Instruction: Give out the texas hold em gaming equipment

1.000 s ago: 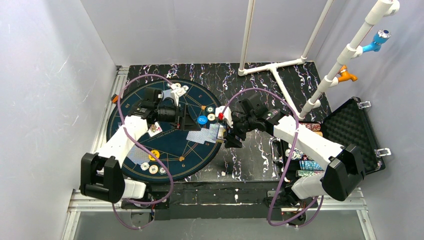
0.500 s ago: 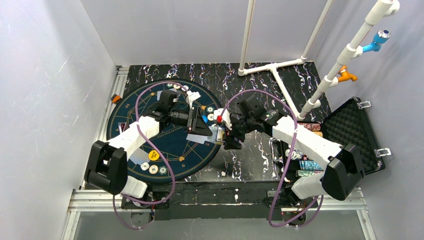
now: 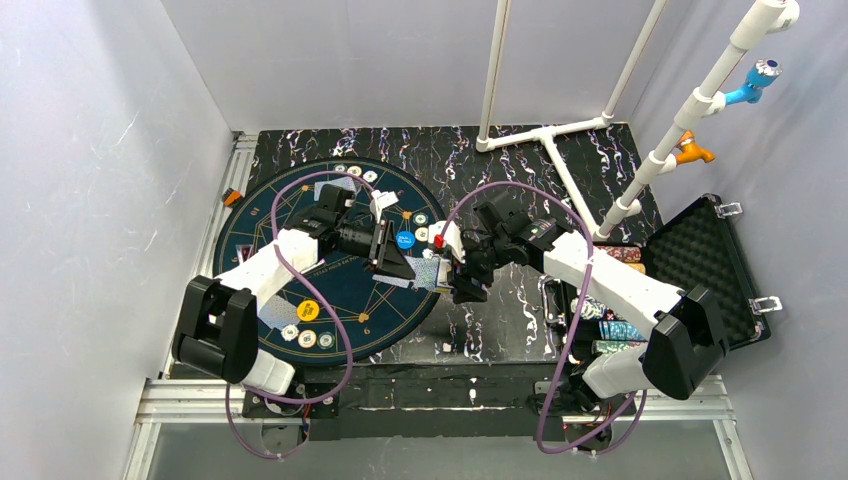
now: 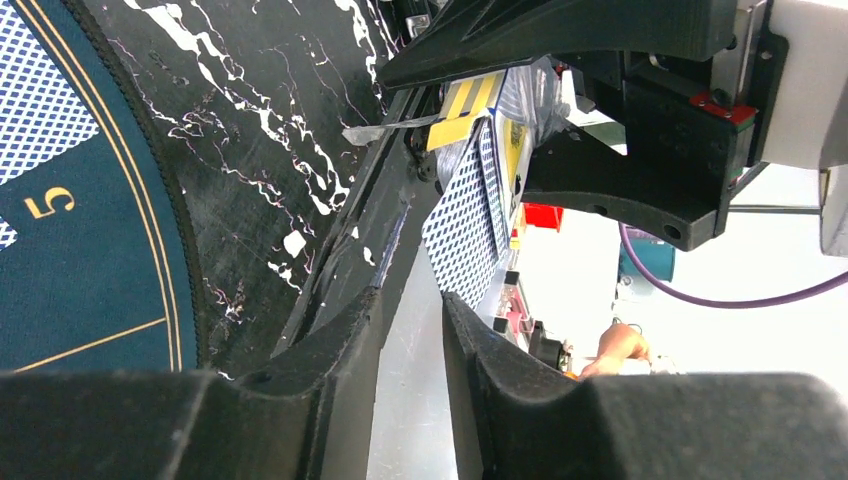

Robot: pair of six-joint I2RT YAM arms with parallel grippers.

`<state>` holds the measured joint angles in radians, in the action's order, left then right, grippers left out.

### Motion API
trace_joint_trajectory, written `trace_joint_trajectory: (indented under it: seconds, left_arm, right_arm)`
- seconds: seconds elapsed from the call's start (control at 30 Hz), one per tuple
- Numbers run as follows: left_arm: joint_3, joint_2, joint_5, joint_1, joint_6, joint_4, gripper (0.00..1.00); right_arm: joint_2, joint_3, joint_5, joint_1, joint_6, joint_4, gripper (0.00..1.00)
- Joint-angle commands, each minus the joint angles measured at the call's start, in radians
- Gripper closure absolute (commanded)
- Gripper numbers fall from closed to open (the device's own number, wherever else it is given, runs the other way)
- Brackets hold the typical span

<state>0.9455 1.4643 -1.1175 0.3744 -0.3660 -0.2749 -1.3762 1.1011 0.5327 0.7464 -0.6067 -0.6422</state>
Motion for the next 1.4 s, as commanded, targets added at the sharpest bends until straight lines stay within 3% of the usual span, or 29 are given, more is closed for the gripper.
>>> trace_joint_trajectory:
  seconds: [0.0, 0.1, 0.17, 0.4, 0.53, 0.83, 1.23, 1.37]
  left_arm:
    - [-0.005, -0.059, -0.062, -0.011, 0.0, 0.014, 0.69]
    - [-0.042, -0.09, -0.112, -0.009, -0.085, 0.122, 0.46]
    - [-0.061, -0.094, -0.133, -0.009, -0.133, 0.186, 0.36]
    - [-0.048, -0.035, -0.071, 0.045, -0.183, 0.25, 0.31]
    - [-0.037, 0.02, -0.057, 0.063, -0.199, 0.249, 0.39]
    - [-0.068, -0.005, -0.067, 0.027, -0.169, 0.202, 0.71]
    - [-0.094, -0.067, -0.096, -0.049, -0.131, 0.142, 0.83]
    - [-0.089, -0.092, -0.095, -0.079, -0.108, 0.108, 0.93]
  right_arm:
    - [0.029, 0.019, 0.043, 0.004, -0.012, 0.057, 0.99]
    - [0.029, 0.017, 0.039, 0.004, -0.013, 0.059, 0.99]
    - [0.028, 0.019, 0.04, 0.004, -0.011, 0.061, 0.99]
    - [0.019, 0.035, 0.055, 0.004, -0.007, 0.062, 0.99]
    - [0.02, 0.042, 0.061, 0.004, -0.007, 0.058, 0.99]
    - [0.037, 0.028, 0.058, 0.004, -0.013, 0.053, 0.99]
    - [0.037, 0.028, 0.055, 0.004, -0.014, 0.053, 0.99]
    - [0.037, 0.024, 0.049, 0.004, -0.014, 0.056, 0.99]
